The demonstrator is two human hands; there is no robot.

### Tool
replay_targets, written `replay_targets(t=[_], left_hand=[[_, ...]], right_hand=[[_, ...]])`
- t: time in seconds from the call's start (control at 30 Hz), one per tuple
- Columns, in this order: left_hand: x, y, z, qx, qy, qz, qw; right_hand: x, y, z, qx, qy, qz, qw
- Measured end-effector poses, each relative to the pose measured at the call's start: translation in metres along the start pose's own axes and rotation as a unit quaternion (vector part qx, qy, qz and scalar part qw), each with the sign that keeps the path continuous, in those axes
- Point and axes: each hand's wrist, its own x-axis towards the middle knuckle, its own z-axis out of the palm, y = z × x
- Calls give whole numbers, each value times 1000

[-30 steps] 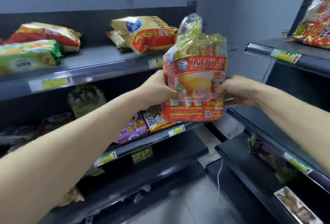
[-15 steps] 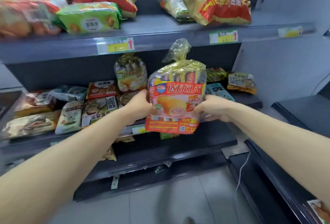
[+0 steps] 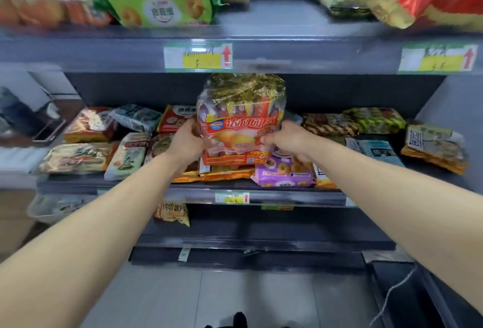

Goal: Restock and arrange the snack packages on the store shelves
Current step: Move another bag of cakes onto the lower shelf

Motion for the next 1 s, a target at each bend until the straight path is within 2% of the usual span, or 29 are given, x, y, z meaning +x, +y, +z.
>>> replay_targets(t=[0.13, 0.27, 0.47, 0.63, 0.73, 0.87, 1.0], left_hand=[[22, -8, 0, -15, 38, -4, 999], [46, -9, 1, -59, 59, -16, 996], [87, -15, -2, -42, 57, -23, 997], [113, -25, -7, -5, -9, -20, 1000], [127, -36, -11, 14, -78, -49, 996], [125, -41, -3, 29, -156, -107, 981], [134, -47, 1, 22, -163, -129, 978]], right_hand=[[28, -1, 7, -38, 5, -6, 999], [56, -3, 13, -21, 10, 7, 1000], [86, -5, 19, -66, 81, 5, 995], [109, 1, 30, -15, 48, -3, 999], [122, 10, 35, 12, 61, 6, 998], [131, 21, 44, 83, 15, 42, 996], [139, 28, 54, 169, 14, 71, 983]])
